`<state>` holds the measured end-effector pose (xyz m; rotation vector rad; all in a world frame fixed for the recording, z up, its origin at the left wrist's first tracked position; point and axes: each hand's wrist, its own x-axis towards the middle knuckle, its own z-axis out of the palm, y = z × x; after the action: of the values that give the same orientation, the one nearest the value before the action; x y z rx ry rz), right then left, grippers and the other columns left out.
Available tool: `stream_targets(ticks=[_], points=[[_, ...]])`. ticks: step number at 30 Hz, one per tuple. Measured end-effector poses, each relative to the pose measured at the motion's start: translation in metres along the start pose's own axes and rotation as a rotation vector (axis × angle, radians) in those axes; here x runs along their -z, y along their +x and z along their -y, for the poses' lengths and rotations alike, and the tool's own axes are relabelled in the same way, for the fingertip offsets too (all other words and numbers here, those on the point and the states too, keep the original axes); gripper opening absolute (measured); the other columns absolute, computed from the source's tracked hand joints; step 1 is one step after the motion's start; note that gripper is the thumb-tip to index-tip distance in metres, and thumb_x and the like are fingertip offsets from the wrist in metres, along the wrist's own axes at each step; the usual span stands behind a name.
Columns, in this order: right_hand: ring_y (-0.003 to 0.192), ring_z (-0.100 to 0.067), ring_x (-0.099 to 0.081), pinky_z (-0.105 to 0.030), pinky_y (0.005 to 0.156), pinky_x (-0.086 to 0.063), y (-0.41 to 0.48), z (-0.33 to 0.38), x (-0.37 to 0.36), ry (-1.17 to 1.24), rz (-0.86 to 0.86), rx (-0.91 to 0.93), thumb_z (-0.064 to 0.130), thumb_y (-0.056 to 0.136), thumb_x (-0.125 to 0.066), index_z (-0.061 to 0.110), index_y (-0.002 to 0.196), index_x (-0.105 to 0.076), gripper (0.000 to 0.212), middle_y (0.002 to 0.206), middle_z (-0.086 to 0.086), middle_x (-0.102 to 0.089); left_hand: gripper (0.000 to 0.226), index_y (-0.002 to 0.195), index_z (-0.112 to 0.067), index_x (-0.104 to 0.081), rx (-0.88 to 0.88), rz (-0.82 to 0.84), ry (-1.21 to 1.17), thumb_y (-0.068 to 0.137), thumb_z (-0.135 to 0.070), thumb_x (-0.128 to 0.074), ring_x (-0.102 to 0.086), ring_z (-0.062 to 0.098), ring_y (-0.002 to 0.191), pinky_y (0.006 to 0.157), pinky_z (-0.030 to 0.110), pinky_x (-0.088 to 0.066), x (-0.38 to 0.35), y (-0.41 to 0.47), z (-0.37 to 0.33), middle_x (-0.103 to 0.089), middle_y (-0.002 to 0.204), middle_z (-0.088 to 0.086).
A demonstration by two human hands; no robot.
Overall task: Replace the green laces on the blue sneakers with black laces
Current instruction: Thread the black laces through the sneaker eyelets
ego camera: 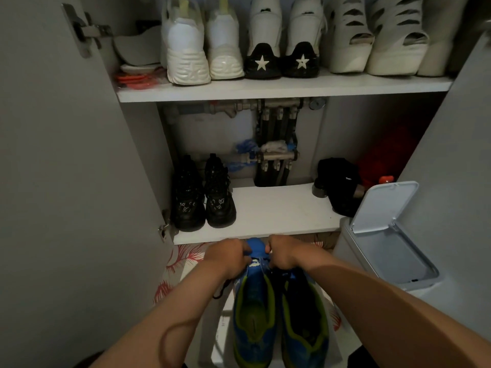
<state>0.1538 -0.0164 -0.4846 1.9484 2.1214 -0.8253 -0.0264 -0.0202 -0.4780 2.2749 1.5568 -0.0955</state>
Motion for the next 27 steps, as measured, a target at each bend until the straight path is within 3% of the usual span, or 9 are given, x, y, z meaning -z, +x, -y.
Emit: stream_targets(ticks=[5,8,12,17,20,23,24,27], points=[[0.102,-0.021,-0.06,-0.025,0.083,-0.046,0.005,-0.001,-0.002,0.195,-0.043,0.013,0.014,0.084,-0.067,0.018,0.115,-0.061,0.032,0.116,-0.005,-0.062,0.027,0.115,-0.022,-0.063,0.073,-0.048,0.06,0.093,-0.036,-0.058,-0.061,0.024,0.107,0.083,0.03,-0.045,-0.008,0.009,-0.004,-0.066,0.118,0.005],[0.086,-0.015,-0.06,-0.025,0.07,-0.048,0.007,0.0,0.002,0.505,-0.026,-0.045,0.004,0.081,-0.062,0.019,0.108,-0.059,0.031,0.097,-0.001,-0.061,0.025,0.115,-0.018,-0.065,0.102,-0.05,0.058,0.094,-0.029,-0.055,-0.062,0.025,0.107,0.085,0.032,-0.048,-0.009,0.012,-0.006,-0.067,0.116,0.007],[0.053,-0.016,-0.056,-0.025,0.051,-0.046,0.006,0.001,0.006,0.787,0.056,-0.096,0.001,0.087,-0.05,0.014,0.101,-0.056,0.019,0.074,-0.008,-0.058,0.026,0.114,-0.014,-0.066,0.078,0.016,0.13,0.091,-0.014,-0.054,-0.062,0.028,0.107,0.085,0.035,-0.049,-0.005,0.012,-0.008,-0.066,0.117,0.011],[0.04,-0.01,-0.041,-0.02,0.04,-0.037,0.003,-0.002,0.023,0.768,0.069,-0.085,0.008,0.088,-0.063,0.014,0.099,-0.059,0.014,0.072,-0.006,-0.058,0.037,0.13,-0.012,-0.055,0.054,0.002,0.329,0.094,-0.017,-0.053,-0.057,0.029,0.117,0.089,0.036,-0.046,0.008,0.009,-0.003,-0.056,0.128,0.011],[0.053,-0.016,-0.051,-0.025,0.046,-0.043,0.0,-0.01,0.032,0.447,0.067,-0.065,0.011,0.082,-0.072,0.011,0.093,-0.066,0.012,0.079,-0.01,-0.061,0.048,0.136,-0.007,-0.044,0.164,0.061,0.304,0.095,-0.029,-0.055,-0.053,0.03,0.124,0.095,0.037,-0.044,0.013,0.004,0.004,-0.051,0.136,0.012],[0.088,-0.022,-0.065,-0.033,0.078,-0.056,-0.001,-0.018,0.033,0.101,-0.103,-0.118,0.016,0.083,-0.069,0.009,0.094,-0.071,0.013,0.097,-0.005,-0.068,0.039,0.133,-0.006,-0.051,0.255,0.112,0.197,0.097,-0.022,-0.048,-0.052,0.029,0.125,0.093,0.034,-0.042,0.019,0.0,0.009,-0.052,0.138,0.013],[0.094,-0.024,-0.065,-0.035,0.084,-0.056,-0.001,-0.02,0.033,0.071,-0.171,-0.136,0.016,0.085,-0.065,0.012,0.098,-0.072,0.015,0.102,-0.005,-0.069,0.037,0.131,-0.006,-0.054,0.266,0.109,0.189,0.098,-0.018,-0.045,-0.051,0.029,0.125,0.096,0.034,-0.042,0.02,-0.001,0.009,-0.052,0.139,0.013],[0.097,-0.021,-0.063,-0.029,0.079,-0.05,-0.005,-0.016,0.038,0.177,-0.294,-0.084,0.02,0.091,-0.059,0.021,0.102,-0.074,0.019,0.108,-0.001,-0.071,0.04,0.137,-0.008,-0.051,0.313,0.117,0.253,0.1,-0.018,-0.042,-0.047,0.029,0.132,0.105,0.037,-0.039,0.023,-0.005,0.003,-0.048,0.145,0.012]])
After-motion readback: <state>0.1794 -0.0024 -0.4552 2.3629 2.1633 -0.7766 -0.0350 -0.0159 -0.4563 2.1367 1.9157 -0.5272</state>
